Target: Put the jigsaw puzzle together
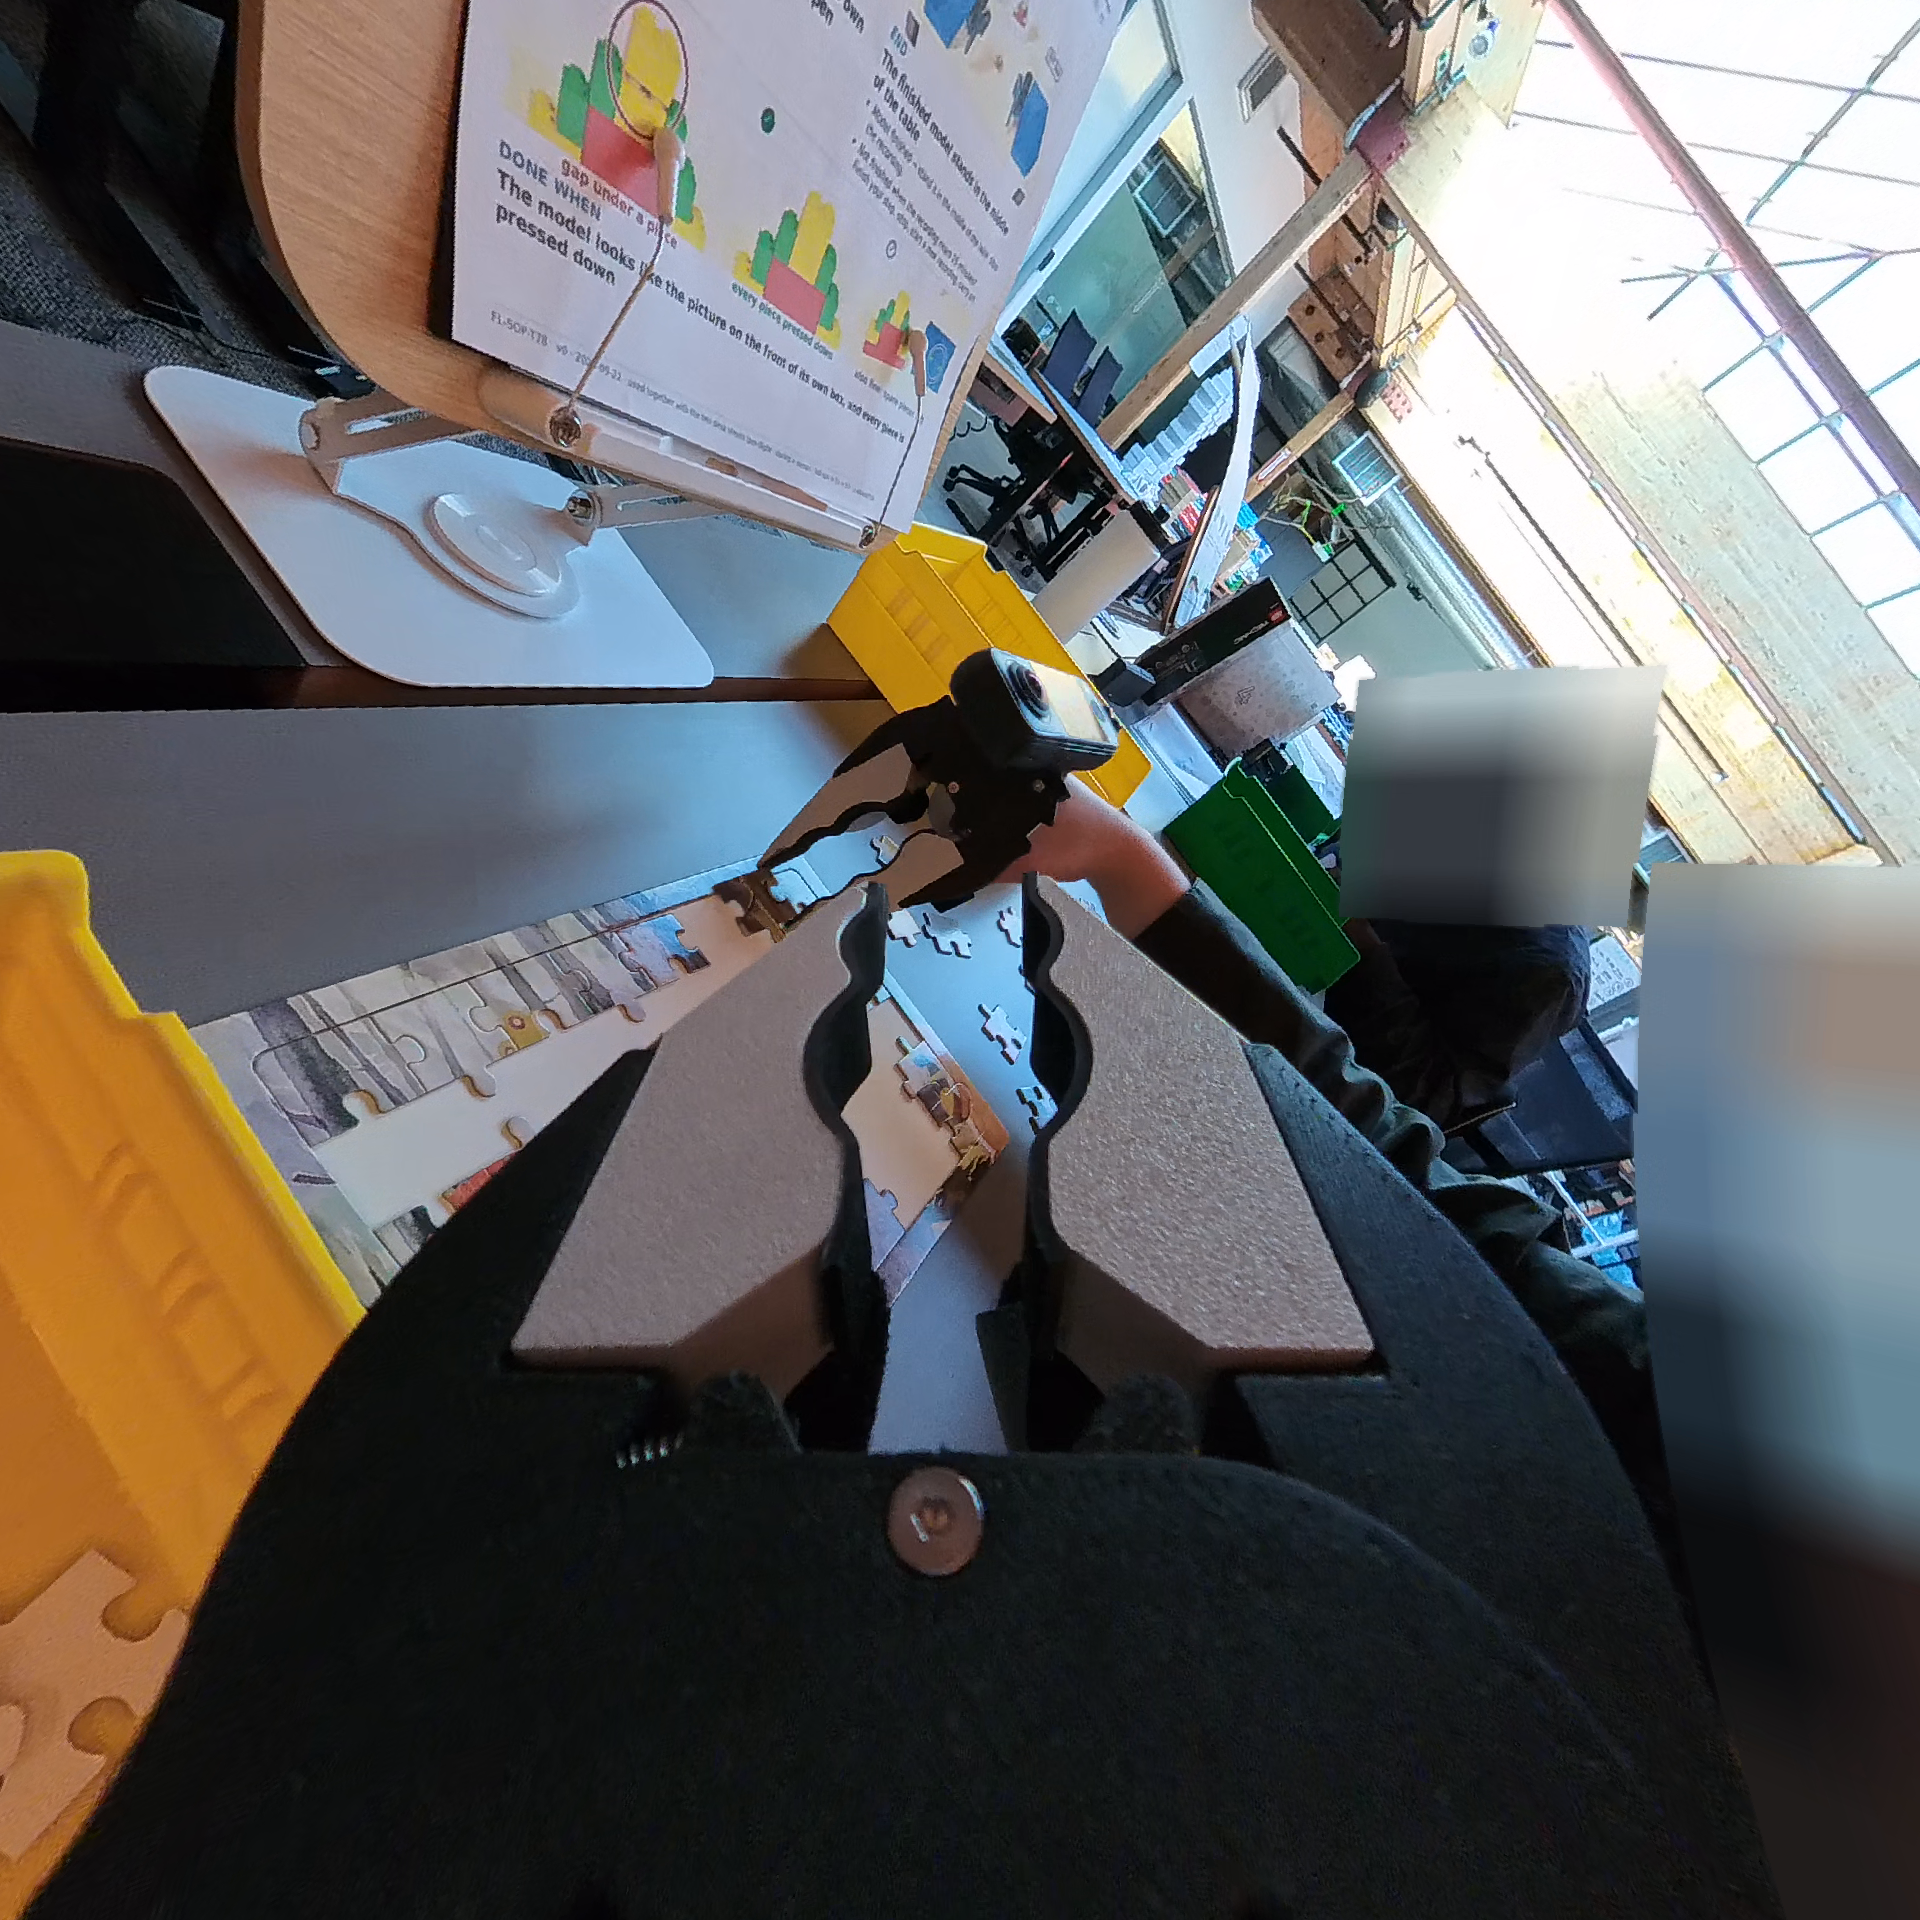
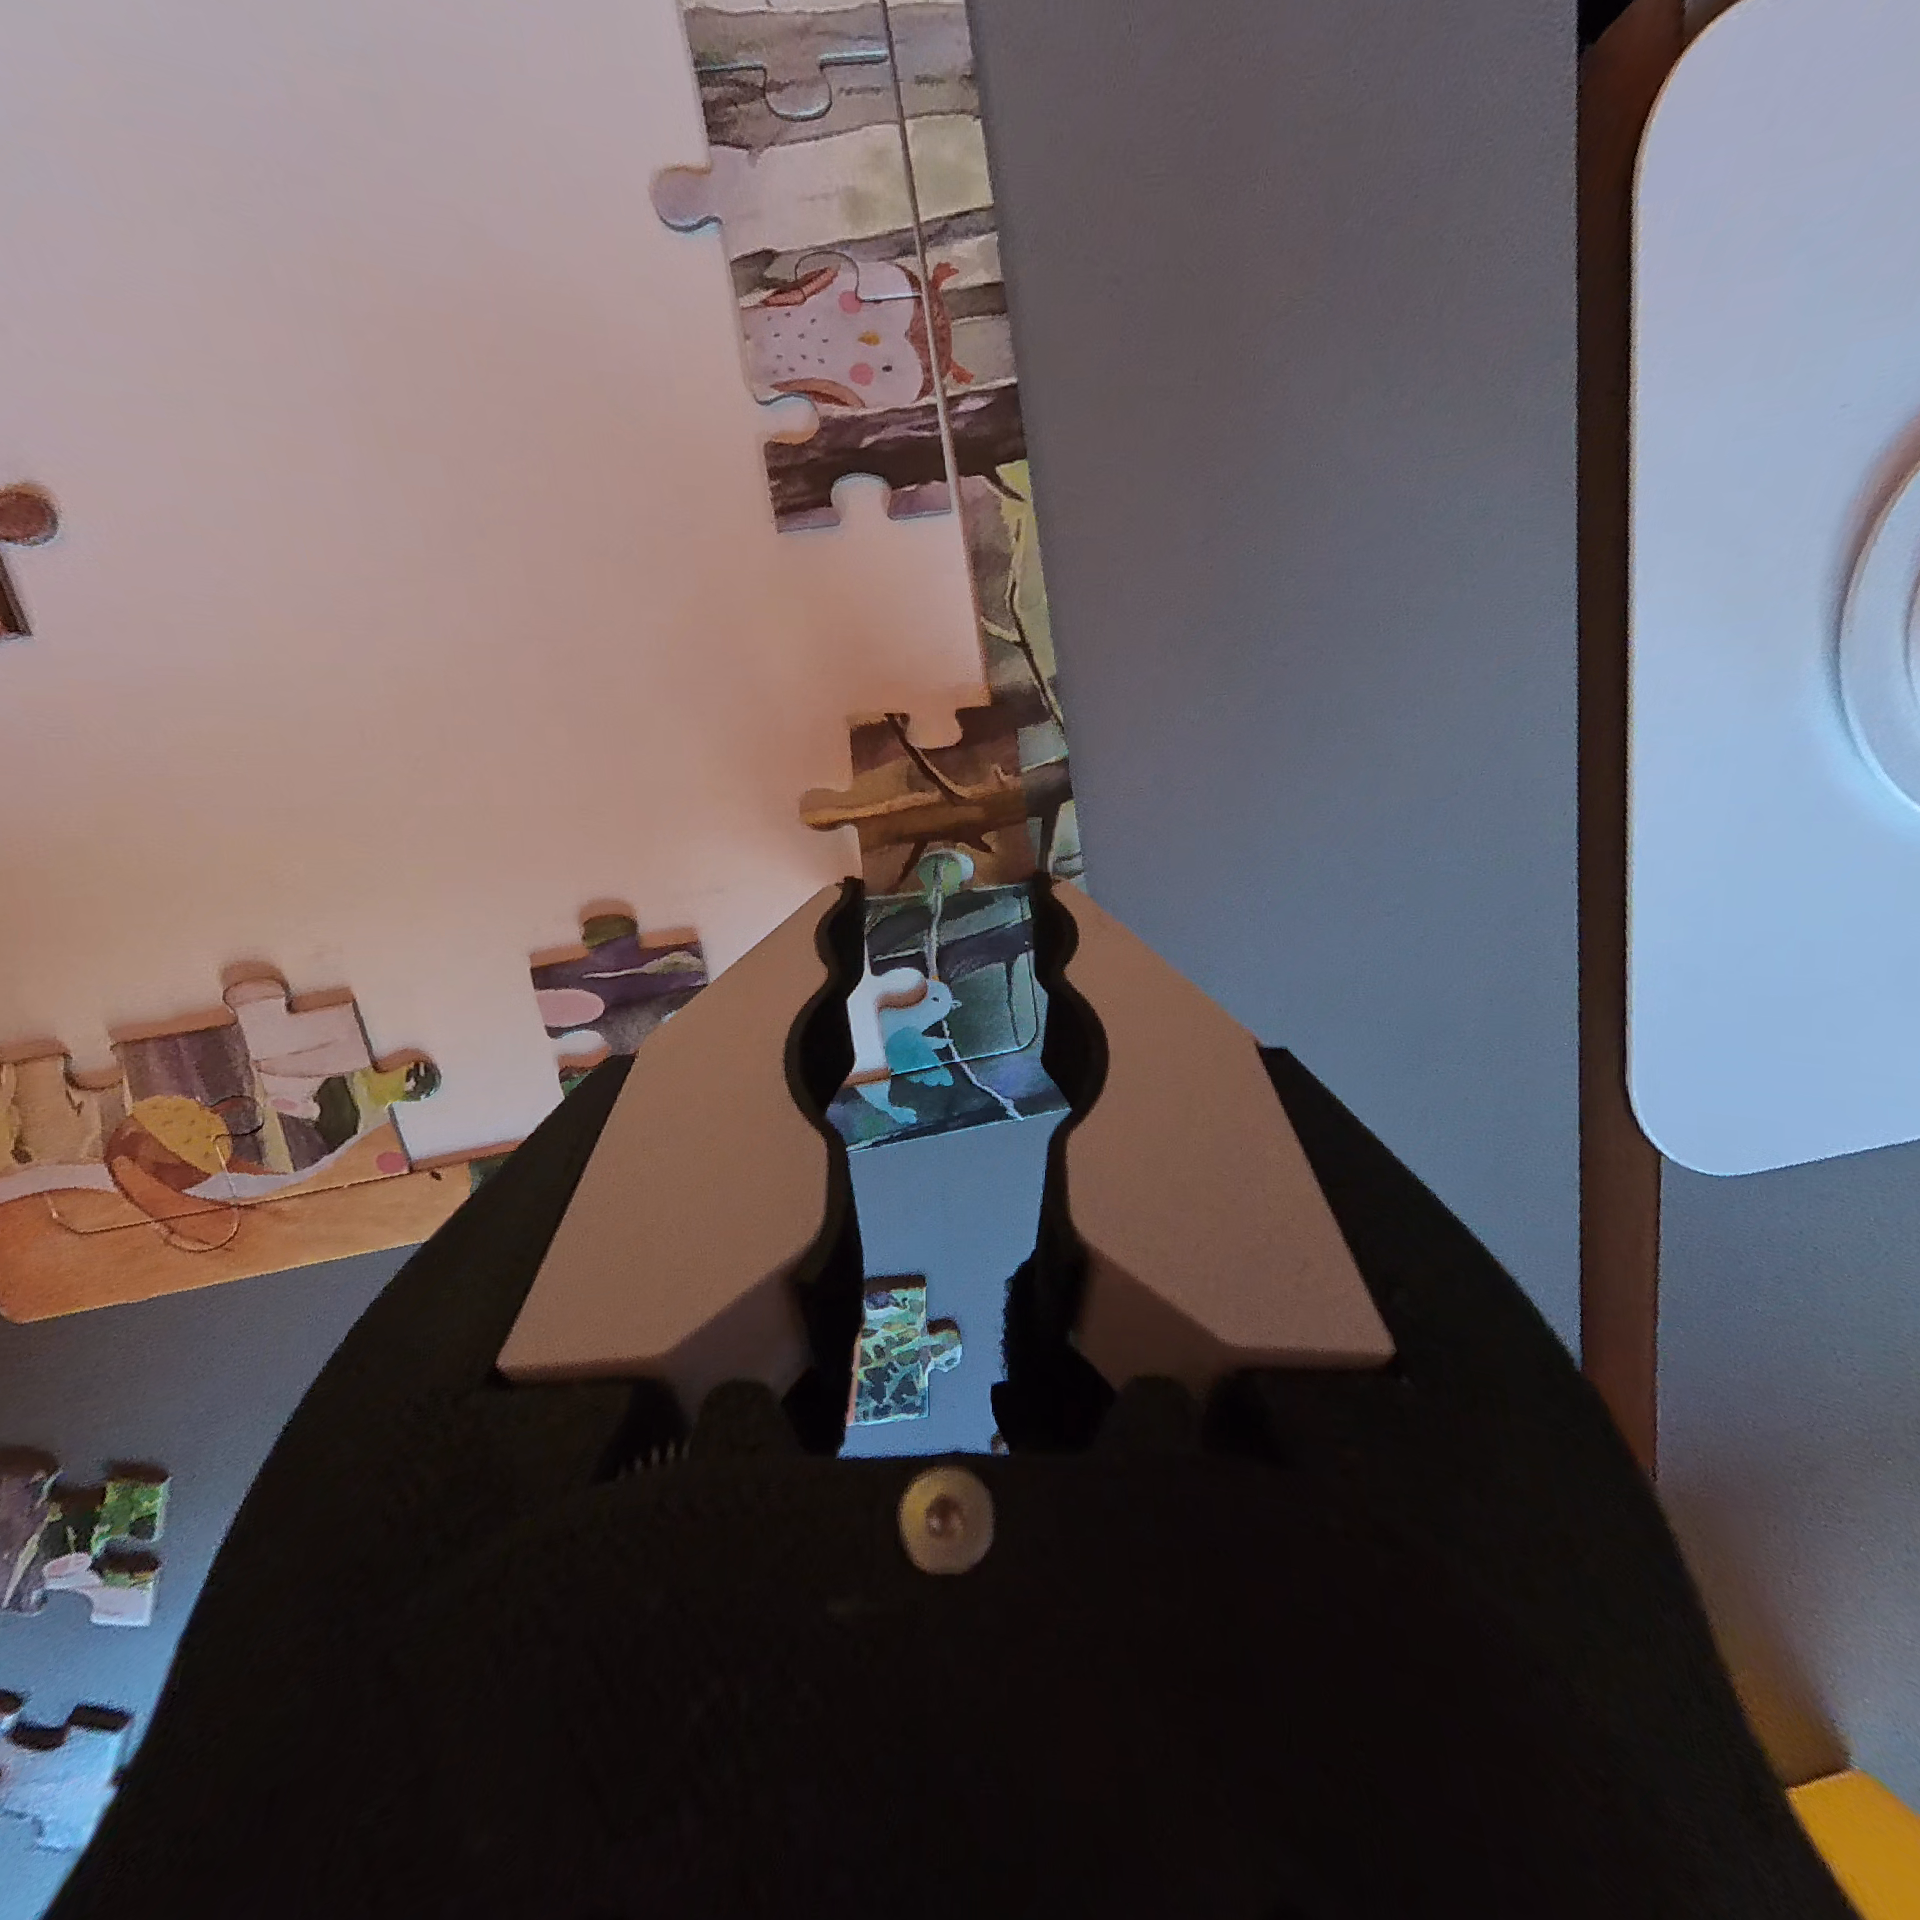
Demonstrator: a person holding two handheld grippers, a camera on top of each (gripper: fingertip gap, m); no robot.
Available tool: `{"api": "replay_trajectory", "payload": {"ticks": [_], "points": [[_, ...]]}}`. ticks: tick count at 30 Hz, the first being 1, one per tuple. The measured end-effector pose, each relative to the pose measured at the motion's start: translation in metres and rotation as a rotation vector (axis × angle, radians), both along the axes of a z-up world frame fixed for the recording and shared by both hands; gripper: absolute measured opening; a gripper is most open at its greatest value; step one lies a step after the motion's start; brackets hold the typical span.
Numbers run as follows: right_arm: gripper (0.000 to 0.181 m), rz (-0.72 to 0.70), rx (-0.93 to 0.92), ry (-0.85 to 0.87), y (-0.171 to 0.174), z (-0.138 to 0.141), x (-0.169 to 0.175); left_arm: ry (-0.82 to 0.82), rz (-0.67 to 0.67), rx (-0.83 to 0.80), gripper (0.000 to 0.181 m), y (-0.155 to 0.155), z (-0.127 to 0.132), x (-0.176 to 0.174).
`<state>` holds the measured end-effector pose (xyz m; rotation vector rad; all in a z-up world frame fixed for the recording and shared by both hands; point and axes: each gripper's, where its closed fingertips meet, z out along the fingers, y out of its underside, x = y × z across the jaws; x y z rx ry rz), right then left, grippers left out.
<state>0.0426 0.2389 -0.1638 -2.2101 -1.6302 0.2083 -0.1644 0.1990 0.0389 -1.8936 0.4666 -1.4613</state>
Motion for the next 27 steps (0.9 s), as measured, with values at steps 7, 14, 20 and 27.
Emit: {"api": "replay_trajectory", "payload": {"ticks": [7,14,20,27], "points": [[0.034,0.003,-0.006,0.035,-0.004,0.012,0.002,-0.005,0.0,-0.004,0.023,0.0,0.0,-0.001],[0.034,-0.019,-0.004,0.081,-0.001,0.016,0.004,-0.001,-0.005,-0.009,0.024,-0.001,-0.001,0.001],[0.029,0.009,0.025,0.164,-0.007,0.015,0.0,0.013,-0.017,-0.016,0.024,-0.002,-0.004,0.005],[0.017,-0.146,0.236,0.145,-0.002,0.043,0.034,0.059,-0.051,-0.021,0.024,-0.008,-0.012,0.02]]}}
